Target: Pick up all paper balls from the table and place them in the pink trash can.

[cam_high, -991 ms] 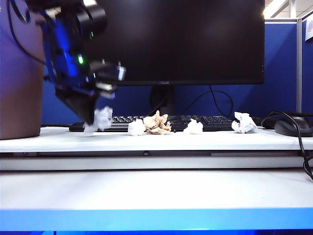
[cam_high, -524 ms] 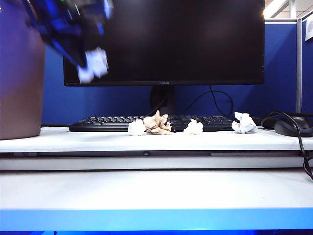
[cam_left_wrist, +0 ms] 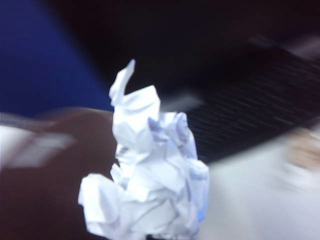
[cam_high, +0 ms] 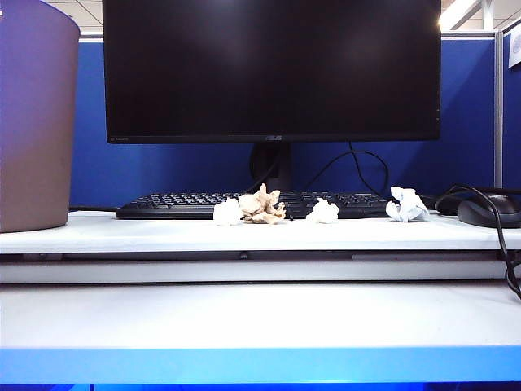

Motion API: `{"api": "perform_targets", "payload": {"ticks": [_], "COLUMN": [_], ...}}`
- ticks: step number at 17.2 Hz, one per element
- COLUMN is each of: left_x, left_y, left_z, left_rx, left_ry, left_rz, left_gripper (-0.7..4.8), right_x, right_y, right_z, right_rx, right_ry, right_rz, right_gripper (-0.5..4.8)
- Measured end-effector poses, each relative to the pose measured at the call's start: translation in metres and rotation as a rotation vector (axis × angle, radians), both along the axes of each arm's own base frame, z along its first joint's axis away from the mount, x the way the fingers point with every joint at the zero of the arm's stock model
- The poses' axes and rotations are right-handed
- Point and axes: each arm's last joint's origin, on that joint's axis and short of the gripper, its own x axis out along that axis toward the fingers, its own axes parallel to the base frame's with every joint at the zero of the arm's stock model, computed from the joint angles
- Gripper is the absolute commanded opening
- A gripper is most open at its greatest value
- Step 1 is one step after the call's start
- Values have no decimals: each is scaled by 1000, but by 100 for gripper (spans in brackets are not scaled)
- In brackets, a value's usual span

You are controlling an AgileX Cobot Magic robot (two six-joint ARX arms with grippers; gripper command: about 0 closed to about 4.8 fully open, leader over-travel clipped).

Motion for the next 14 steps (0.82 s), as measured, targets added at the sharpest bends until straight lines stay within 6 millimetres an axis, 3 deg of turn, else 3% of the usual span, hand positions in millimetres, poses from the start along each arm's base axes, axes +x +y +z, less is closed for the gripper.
{"api": "perform_targets", "payload": {"ticks": [3, 8, 10, 14], "left_x": [-5, 20, 31, 47], "left_y": [20, 53, 69, 82], "left_z": [16, -3, -5, -14], "left_rx": [71, 126, 73, -43], "left_ry": [-61, 92, 101, 146], "left_rz": [147, 334, 333, 251], "left_gripper": [-6, -6, -6, -6], "right_x": [0, 0, 0, 0], "right_y": [0, 0, 0, 0], "right_z": [0, 0, 0, 0], "right_rx": [0, 0, 0, 0], "right_ry": [0, 0, 0, 0], "right_rz": [0, 0, 0, 0], "right_gripper": [-5, -5, -5, -5]}}
